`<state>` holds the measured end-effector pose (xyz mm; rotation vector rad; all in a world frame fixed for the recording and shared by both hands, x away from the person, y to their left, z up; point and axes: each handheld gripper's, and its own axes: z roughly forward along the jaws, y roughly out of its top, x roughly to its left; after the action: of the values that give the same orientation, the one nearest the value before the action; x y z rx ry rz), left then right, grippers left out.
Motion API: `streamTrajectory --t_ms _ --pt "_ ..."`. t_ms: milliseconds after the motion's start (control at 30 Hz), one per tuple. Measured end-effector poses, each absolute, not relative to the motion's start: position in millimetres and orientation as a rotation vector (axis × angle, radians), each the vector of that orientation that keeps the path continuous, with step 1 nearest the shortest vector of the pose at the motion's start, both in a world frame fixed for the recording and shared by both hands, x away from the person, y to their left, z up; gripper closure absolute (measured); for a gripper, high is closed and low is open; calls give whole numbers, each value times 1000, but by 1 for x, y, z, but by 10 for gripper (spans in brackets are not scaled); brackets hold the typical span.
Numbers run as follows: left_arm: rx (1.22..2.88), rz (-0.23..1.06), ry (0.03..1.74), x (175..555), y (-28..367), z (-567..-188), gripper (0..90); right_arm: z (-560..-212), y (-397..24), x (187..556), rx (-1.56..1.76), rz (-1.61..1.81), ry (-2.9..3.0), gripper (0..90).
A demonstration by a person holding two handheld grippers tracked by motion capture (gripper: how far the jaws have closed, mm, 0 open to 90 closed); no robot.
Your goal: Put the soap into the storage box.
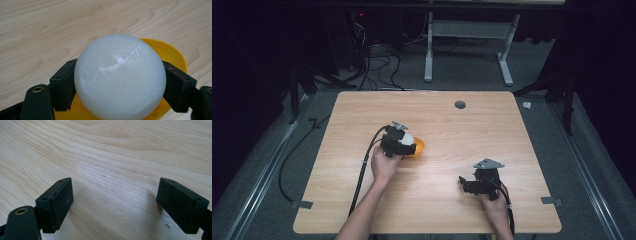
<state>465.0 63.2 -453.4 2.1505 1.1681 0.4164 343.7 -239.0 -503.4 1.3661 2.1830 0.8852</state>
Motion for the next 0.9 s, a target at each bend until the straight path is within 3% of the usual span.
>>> streamTrajectory --t_ms 900 --pt "2100 419 1144 459 67 -444 245 -503 -239 344 1365 882 2183 147"
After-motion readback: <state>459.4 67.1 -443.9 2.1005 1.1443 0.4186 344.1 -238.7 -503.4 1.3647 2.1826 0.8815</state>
